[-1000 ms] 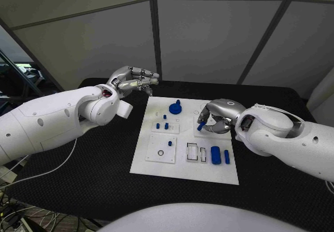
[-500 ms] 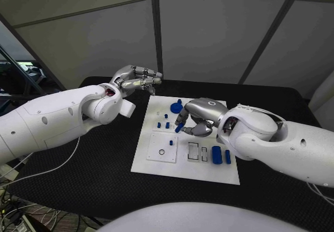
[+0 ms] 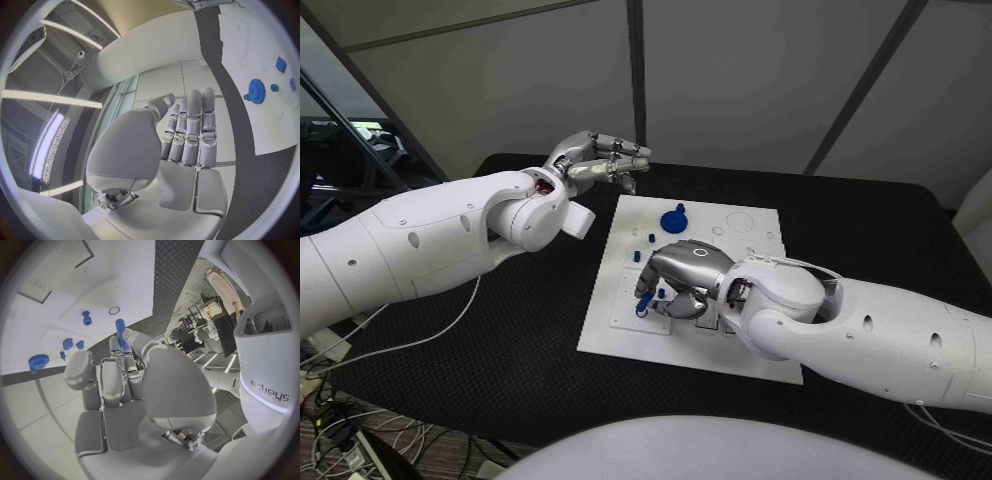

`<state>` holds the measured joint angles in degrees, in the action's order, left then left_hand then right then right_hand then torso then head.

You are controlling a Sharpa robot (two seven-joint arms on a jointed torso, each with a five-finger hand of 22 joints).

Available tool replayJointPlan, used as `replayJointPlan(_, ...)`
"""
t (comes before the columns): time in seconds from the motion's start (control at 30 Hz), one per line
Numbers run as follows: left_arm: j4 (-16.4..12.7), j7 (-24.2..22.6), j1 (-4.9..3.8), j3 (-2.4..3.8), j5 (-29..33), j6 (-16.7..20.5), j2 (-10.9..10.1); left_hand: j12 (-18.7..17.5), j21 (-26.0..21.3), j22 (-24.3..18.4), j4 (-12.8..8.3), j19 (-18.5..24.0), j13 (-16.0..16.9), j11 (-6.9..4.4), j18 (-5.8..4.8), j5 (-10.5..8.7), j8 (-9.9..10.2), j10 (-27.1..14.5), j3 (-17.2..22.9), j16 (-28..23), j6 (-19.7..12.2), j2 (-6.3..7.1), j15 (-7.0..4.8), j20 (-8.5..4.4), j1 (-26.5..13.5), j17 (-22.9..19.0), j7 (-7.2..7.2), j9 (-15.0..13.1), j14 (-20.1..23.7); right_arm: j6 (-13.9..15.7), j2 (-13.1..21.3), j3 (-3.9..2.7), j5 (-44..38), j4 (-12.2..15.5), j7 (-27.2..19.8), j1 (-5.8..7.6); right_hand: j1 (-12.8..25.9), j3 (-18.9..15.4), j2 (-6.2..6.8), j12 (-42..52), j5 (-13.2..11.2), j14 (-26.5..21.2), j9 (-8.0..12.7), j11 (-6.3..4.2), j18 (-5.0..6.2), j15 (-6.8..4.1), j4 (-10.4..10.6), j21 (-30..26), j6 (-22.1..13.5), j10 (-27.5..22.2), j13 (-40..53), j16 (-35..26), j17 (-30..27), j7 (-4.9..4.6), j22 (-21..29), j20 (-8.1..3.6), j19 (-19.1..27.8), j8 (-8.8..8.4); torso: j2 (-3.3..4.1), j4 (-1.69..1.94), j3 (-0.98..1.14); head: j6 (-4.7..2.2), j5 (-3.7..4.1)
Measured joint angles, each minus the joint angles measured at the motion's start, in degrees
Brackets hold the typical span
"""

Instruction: Assemble the parts on the task board

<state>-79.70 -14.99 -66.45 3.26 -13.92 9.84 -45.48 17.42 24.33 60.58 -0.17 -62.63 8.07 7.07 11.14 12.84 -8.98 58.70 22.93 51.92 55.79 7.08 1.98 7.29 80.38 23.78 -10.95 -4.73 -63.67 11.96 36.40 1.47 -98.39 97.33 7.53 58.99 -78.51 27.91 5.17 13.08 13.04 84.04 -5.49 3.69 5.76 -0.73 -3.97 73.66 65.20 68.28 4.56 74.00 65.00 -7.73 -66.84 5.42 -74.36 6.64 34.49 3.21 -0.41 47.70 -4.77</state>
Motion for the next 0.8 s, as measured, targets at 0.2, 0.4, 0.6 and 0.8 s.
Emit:
replayJointPlan(0.2, 0.09, -0.02, 0.00, 0.00, 0.00, -0.01, 0.17, 0.00, 0.00, 0.00, 0.00, 0.00, 0.00, 0.00, 0.00, 0.00, 0.00, 0.00, 0.00, 0.00, 0.00, 0.00, 0.00, 0.00, 0.00, 0.00, 0.00, 0.00, 0.00, -0.11, -1.04, 0.21, -0.87, -1.54, -0.57, -0.94, -0.07, 0.00, -0.07, -0.01, -0.01, 0.00, 0.06, 0.00, 0.00, 0.00, 0.00, 0.00, -0.06, -0.01, 0.00, 0.00, 0.00, 0.05, 0.00, 0.00, 0.00, -0.05, 0.01, -0.03, 0.06, 0.24, -0.43)
replayJointPlan(0.4, 0.19, -0.03, 0.00, 0.00, 0.00, -0.02, 0.28, 0.00, 0.00, 0.01, 0.00, 0.00, 0.00, 0.00, 0.00, 0.00, 0.00, 0.00, 0.00, 0.00, 0.00, 0.00, 0.00, 0.00, 0.00, 0.01, 0.00, 0.00, 0.00, -0.24, -1.84, 0.28, -1.75, -2.27, -0.89, -1.55, -0.14, 0.07, -0.14, -0.10, -0.04, 0.00, 0.08, 0.01, 0.00, 0.00, -0.22, 0.00, -0.08, -0.01, -0.01, 0.00, -0.01, 0.05, 0.00, 0.00, 0.00, -0.21, 0.02, -0.07, 0.08, 0.47, -0.62)
replayJointPlan(0.6, 0.21, -0.03, 0.02, 0.00, 0.00, -0.03, 0.23, 0.00, 0.00, 0.01, 0.00, 0.00, 0.00, 0.00, 0.00, 0.00, 0.00, 0.00, 0.00, 0.00, 0.00, 0.00, 0.00, 0.00, 0.00, 0.01, 0.00, 0.00, 0.00, -0.42, -2.04, 0.20, -2.50, -2.98, -0.93, -1.70, -0.13, 0.07, -0.14, -0.10, -0.10, 0.00, 0.05, 0.01, 0.00, 0.00, -0.22, 0.00, -0.26, -0.01, -0.02, 0.00, -0.01, 0.05, 0.00, 0.00, 0.00, -0.23, 0.01, -0.07, 0.07, 0.74, -0.60)
replayJointPlan(0.8, 0.20, -0.03, 0.04, 0.01, 0.00, -0.04, 0.18, 0.00, 0.00, 0.01, 0.00, 0.00, 0.00, 0.00, 0.00, 0.00, 0.00, 0.00, 0.00, 0.00, 0.00, 0.00, 0.00, 0.00, 0.00, 0.01, 0.00, 0.00, 0.00, -0.44, -2.20, 0.16, -3.27, -3.46, -0.83, -1.70, -0.13, 0.07, -0.14, -0.11, -0.07, 0.00, 0.03, 0.01, 0.00, 0.00, -0.22, 0.00, -0.28, -0.02, -0.02, 0.00, 0.05, 0.05, 0.00, 0.00, 0.00, -0.40, 0.02, -0.07, 0.03, 0.83, -0.65)
